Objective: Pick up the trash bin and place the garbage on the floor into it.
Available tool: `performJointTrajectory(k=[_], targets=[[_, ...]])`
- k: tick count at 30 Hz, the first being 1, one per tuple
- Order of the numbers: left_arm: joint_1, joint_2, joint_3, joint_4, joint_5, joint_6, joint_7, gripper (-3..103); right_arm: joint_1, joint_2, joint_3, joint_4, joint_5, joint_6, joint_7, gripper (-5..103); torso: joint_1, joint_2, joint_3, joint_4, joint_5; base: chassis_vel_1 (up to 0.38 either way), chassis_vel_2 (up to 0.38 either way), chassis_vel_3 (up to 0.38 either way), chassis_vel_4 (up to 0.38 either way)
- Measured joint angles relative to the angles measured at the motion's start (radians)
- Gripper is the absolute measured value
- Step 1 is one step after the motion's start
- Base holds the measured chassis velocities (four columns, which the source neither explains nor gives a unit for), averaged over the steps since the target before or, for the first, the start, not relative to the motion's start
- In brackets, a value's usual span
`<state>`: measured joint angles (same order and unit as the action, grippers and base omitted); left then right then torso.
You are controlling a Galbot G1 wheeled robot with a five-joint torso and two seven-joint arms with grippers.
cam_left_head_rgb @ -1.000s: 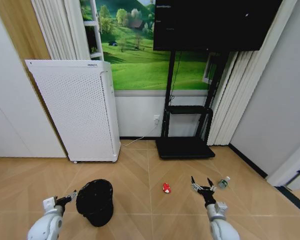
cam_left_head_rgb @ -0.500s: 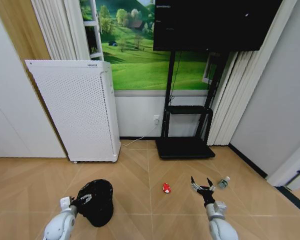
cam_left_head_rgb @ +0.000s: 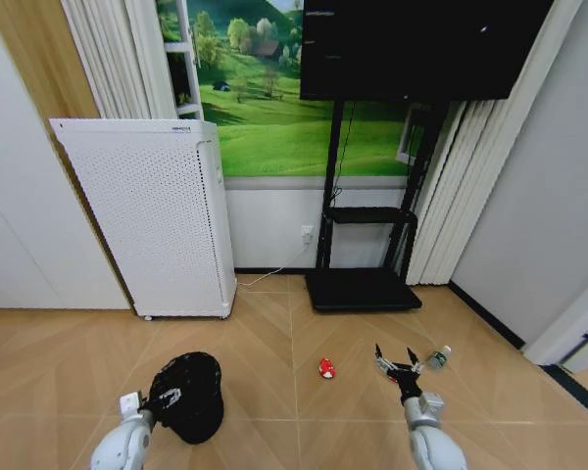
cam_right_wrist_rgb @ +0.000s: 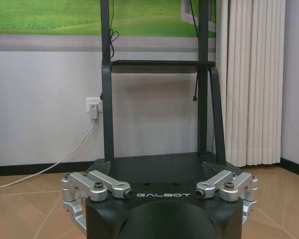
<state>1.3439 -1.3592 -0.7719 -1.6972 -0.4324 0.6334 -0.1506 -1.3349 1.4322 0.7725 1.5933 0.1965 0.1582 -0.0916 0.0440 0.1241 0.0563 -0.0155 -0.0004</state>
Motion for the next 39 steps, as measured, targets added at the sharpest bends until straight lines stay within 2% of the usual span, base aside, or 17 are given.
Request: performJointTrajectory(k=[3, 5, 7, 9, 12, 15, 18, 19, 20, 22, 24, 25, 33, 35, 36, 37, 39], targets=[[0.001, 0.001, 0.006, -0.017, -0.010, 0.007, -0.007, 83, 0.003, 0.004, -0.005, -0.003, 0.000, 0.000, 0.002, 100, 0.000, 0.000, 0.000, -0.0001, -0.0003, 0.000, 0.000, 0.000, 0.000], [0.002, 0.001, 0.006, -0.022, -0.011, 0.007, -0.009, 77, 0.004, 0.005, -0.006, -0.005, 0.000, 0.000, 0.002, 100, 0.000, 0.000, 0.000, 0.0000, -0.0001, 0.000, 0.000, 0.000, 0.000], [0.003, 0.001, 0.006, -0.026, -0.013, 0.007, -0.009, 77, 0.005, 0.006, -0.007, -0.006, 0.000, 0.000, 0.003, 100, 0.000, 0.000, 0.000, 0.0000, 0.0000, 0.000, 0.000, 0.000, 0.000], [0.009, 0.002, 0.006, -0.042, -0.020, 0.008, -0.011, 61, 0.008, 0.008, -0.011, -0.012, -0.001, 0.001, 0.003, 100, 0.000, 0.000, 0.000, 0.0001, 0.0003, 0.000, 0.000, 0.000, 0.000], [0.010, 0.003, 0.005, -0.045, -0.022, 0.008, -0.012, 56, 0.008, 0.008, -0.011, -0.014, -0.002, 0.002, 0.003, 100, 0.000, 0.000, 0.000, 0.0000, 0.0003, 0.000, 0.000, 0.000, 0.000], [0.015, 0.006, 0.002, -0.047, -0.028, 0.008, -0.012, 40, 0.008, 0.007, -0.012, -0.015, -0.002, 0.004, 0.002, 100, 0.000, 0.000, 0.000, 0.0001, 0.0004, 0.000, 0.000, 0.000, 0.000], [0.015, 0.007, 0.001, -0.047, -0.028, 0.009, -0.010, 34, 0.008, 0.005, -0.011, -0.015, -0.002, 0.006, 0.002, 100, 0.000, 0.000, 0.000, 0.0001, 0.0004, 0.000, 0.000, 0.000, 0.000], [0.015, 0.008, 0.001, -0.046, -0.028, 0.008, -0.009, 24, 0.010, 0.001, -0.010, -0.015, 0.001, 0.008, 0.001, 100, 0.000, 0.001, 0.000, 0.0000, 0.0004, 0.000, 0.000, 0.000, 0.000], [0.015, 0.008, 0.001, -0.046, -0.028, 0.008, -0.009, 24, 0.010, 0.001, -0.010, -0.015, 0.001, 0.008, 0.001, 100, 0.000, 0.001, 0.000, 0.0000, 0.0004, 0.000, 0.000, 0.000, 0.000], [0.014, 0.009, 0.000, -0.045, -0.029, 0.006, -0.005, 13, 0.015, -0.003, -0.007, -0.016, 0.005, 0.010, 0.000, 100, 0.000, 0.001, 0.000, 0.0001, 0.0004, 0.000, 0.000, 0.000, 0.000], [0.013, 0.010, 0.000, -0.045, -0.030, 0.004, 0.003, 13, 0.016, -0.004, -0.005, -0.016, 0.007, 0.010, 0.000, 100, 0.000, 0.001, 0.000, 0.0001, 0.0005, 0.000, 0.000, 0.000, 0.000], [0.013, 0.012, 0.000, -0.046, -0.030, 0.002, 0.005, 7, 0.017, -0.005, -0.003, -0.015, 0.010, 0.010, 0.000, 100, 0.000, 0.001, 0.000, 0.0001, 0.0004, 0.000, 0.000, 0.000, 0.000], [0.008, 0.014, 0.000, -0.039, -0.021, -0.036, 0.026, 7, 0.020, -0.007, 0.002, -0.014, 0.015, 0.010, 0.003, 100, 0.000, 0.001, 0.000, 0.0001, 0.0004, 0.000, 0.000, 0.000, 0.000], [0.002, 0.013, 0.000, -0.030, 0.005, -0.094, 0.059, 7, 0.020, -0.008, 0.002, -0.014, 0.016, 0.010, 0.005, 100, 0.000, 0.001, 0.000, 0.0001, 0.0002, 0.000, 0.000, 0.000, 0.000], [-0.004, 0.013, -0.006, -0.028, 0.048, -0.170, 0.101, 7, 0.020, -0.008, 0.002, -0.014, 0.016, 0.009, 0.005, 100, 0.000, 0.001, 0.000, 0.0001, 0.0002, 0.000, 0.000, 0.000, 0.000], [-0.004, 0.013, -0.006, -0.028, 0.048, -0.170, 0.101, 7, 0.020, -0.008, 0.002, -0.014, 0.016, 0.009, 0.005, 100, 0.000, 0.001, 0.000, 0.0001, 0.0002, 0.000, 0.000, 0.000, 0.000], [-0.016, 0.017, -0.009, -0.034, 0.090, -0.249, 0.129, 7, 0.023, -0.009, 0.002, -0.016, 0.017, 0.009, 0.005, 100, 0.000, 0.001, 0.000, 0.0001, 0.0004, 0.000, 0.000, 0.000, 0.000]])
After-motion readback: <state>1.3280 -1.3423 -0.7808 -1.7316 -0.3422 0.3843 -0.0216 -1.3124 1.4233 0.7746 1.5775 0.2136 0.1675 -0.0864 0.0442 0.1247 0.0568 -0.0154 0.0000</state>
